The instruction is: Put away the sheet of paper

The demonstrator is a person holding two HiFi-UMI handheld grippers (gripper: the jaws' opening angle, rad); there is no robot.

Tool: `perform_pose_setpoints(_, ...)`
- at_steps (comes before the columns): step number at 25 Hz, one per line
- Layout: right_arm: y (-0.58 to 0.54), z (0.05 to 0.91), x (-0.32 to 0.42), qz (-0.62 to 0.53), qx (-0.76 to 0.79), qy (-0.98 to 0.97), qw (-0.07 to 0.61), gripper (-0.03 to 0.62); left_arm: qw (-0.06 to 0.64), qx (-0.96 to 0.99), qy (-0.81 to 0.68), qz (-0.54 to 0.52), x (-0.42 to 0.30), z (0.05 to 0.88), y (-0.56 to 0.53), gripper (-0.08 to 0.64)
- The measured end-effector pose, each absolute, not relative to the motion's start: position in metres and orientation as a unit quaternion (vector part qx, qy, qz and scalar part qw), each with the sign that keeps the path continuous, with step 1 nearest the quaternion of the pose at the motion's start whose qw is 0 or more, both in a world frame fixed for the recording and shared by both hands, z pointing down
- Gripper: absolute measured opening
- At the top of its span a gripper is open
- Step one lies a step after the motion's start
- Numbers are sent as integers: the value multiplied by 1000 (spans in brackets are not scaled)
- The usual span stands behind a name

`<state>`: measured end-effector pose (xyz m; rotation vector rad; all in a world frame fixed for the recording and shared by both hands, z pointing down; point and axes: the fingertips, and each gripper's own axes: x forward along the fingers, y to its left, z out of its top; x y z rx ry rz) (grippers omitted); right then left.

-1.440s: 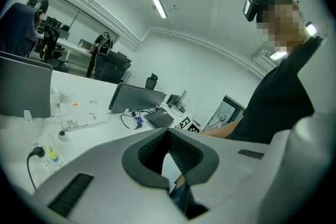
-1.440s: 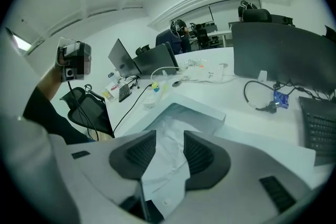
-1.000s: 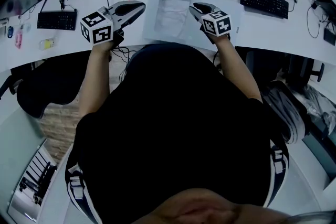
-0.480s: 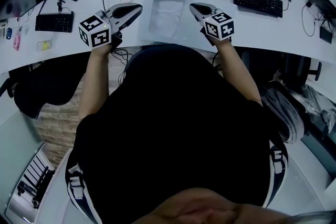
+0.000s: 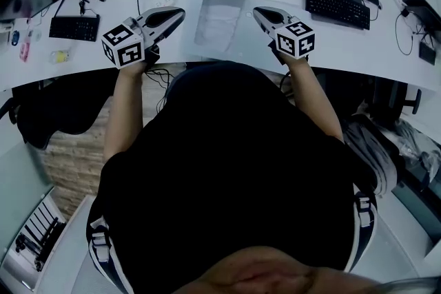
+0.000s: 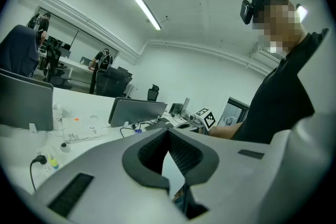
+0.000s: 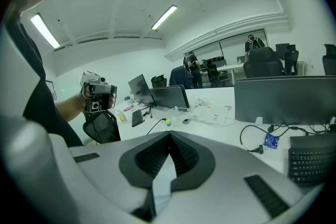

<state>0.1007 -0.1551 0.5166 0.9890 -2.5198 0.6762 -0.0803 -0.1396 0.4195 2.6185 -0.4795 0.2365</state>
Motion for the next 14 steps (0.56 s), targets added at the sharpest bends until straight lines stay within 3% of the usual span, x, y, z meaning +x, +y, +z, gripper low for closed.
perform_pose_setpoints(14,-149,502,120,243,350,-893,144,15,227,951,-193,83,-79,414,-128,21)
